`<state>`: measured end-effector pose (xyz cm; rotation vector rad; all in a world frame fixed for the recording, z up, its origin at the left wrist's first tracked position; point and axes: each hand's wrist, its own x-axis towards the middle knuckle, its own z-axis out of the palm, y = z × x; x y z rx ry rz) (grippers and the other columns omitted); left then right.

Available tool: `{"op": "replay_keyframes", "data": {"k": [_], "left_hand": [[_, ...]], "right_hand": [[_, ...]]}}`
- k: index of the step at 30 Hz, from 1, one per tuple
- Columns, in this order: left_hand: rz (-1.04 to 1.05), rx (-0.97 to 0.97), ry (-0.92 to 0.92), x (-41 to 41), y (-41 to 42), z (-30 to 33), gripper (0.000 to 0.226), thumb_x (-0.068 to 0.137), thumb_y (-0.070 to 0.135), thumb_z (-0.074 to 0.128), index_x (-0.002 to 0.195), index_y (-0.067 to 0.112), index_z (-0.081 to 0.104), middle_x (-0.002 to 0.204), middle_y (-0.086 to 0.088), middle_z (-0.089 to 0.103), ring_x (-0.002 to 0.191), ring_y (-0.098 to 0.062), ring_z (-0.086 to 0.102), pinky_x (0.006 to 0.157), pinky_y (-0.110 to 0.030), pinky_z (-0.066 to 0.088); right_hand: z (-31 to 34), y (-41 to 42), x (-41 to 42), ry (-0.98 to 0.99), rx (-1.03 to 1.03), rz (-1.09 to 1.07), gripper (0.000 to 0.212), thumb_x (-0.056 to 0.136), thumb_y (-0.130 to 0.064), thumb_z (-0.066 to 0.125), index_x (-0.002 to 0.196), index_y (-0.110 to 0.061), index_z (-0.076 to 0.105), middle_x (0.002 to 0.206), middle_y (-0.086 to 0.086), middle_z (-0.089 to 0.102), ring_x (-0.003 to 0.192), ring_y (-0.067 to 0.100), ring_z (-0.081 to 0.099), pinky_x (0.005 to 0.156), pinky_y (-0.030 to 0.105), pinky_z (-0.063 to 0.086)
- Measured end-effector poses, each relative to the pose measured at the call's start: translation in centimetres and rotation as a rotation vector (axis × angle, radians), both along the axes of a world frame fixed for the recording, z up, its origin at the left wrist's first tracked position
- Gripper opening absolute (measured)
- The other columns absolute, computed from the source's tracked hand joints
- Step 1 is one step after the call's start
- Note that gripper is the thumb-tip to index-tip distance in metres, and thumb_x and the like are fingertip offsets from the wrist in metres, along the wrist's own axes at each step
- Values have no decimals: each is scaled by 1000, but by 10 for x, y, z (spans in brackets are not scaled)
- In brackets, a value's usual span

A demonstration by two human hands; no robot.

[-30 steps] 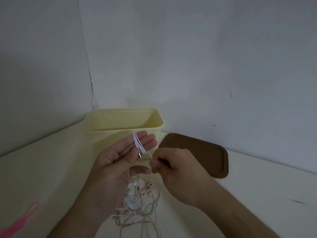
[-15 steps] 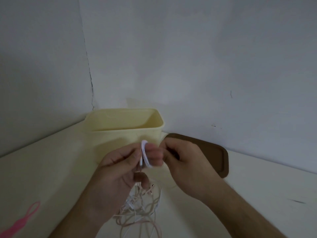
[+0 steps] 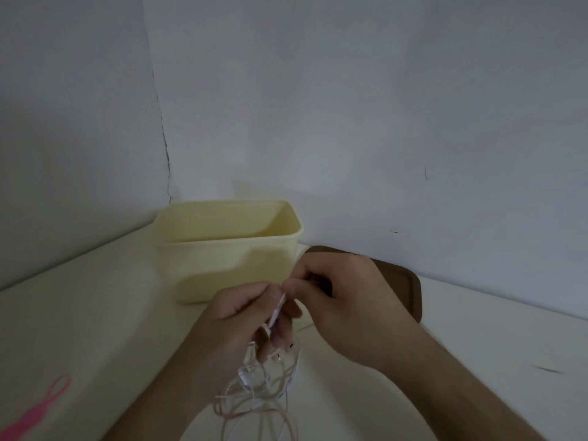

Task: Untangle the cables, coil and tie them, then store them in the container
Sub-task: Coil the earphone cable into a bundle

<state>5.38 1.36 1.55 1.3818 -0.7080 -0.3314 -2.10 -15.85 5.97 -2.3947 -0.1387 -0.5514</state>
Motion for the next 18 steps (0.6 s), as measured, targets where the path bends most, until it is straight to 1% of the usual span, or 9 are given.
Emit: {"op": "replay_keyframes", "data": {"k": [4,6,7,9,11,12,14,16,18], "left_hand": [[-39,-149,202,-2,6,4,24,88,18,69,66,9,74,70,-17,56,58,-19,51,46,-23,36],[-54,-245,274,-5,8,6,30,91,20,60,67,13,77,70,-10,65,57,-16,60,45,-23,41],[-56,-290,272,-5,9,7,35,96,18,52,76,13,81,76,-9,71,63,-15,66,46,-24,45],[-75,-405,267,-1,9,9,37,96,15,46,101,9,83,101,-13,78,89,-18,75,51,-29,51],[-59,-446,242,3,8,10,39,97,14,45,119,6,77,126,-15,74,117,-22,72,59,-34,57],[-21,-427,207,5,7,9,40,99,13,45,123,4,74,131,-14,72,124,-25,69,63,-36,59],[99,-309,81,6,4,5,35,103,12,45,128,6,70,130,-10,74,124,-24,69,69,-37,62],[202,-151,-68,4,0,2,30,106,14,48,122,11,73,121,-2,77,114,-16,73,73,-37,64],[204,-26,-174,2,-3,-2,27,107,23,54,105,12,78,105,0,79,93,-14,73,70,-34,61]], "right_hand": [[-3,0,2,-53,120,-15,26,99,-35,73,77,-22,68,61,-4,57,54,8,49,54,20,39],[-6,0,4,-47,144,-3,25,102,-31,70,79,-21,69,61,-6,57,55,8,48,54,21,39],[-8,1,5,-19,142,6,25,104,-26,67,79,-21,69,61,-10,57,56,8,49,54,21,39],[-13,4,6,88,120,23,28,106,-19,61,79,-24,67,62,-18,57,55,6,50,54,19,39],[-16,6,6,186,65,28,29,107,-21,60,80,-24,68,60,-20,56,55,5,51,54,17,40],[-15,6,6,206,46,33,28,107,-22,60,80,-23,68,60,-18,56,54,5,51,54,17,40],[-10,4,5,212,49,41,26,106,-23,62,81,-20,70,62,-13,56,54,5,51,54,17,40],[-3,3,2,177,77,65,24,103,-23,65,80,-19,71,65,-9,60,56,4,52,56,18,41],[1,1,0,125,139,85,23,101,-22,69,78,-20,72,70,-9,67,61,6,56,60,24,46]]}}
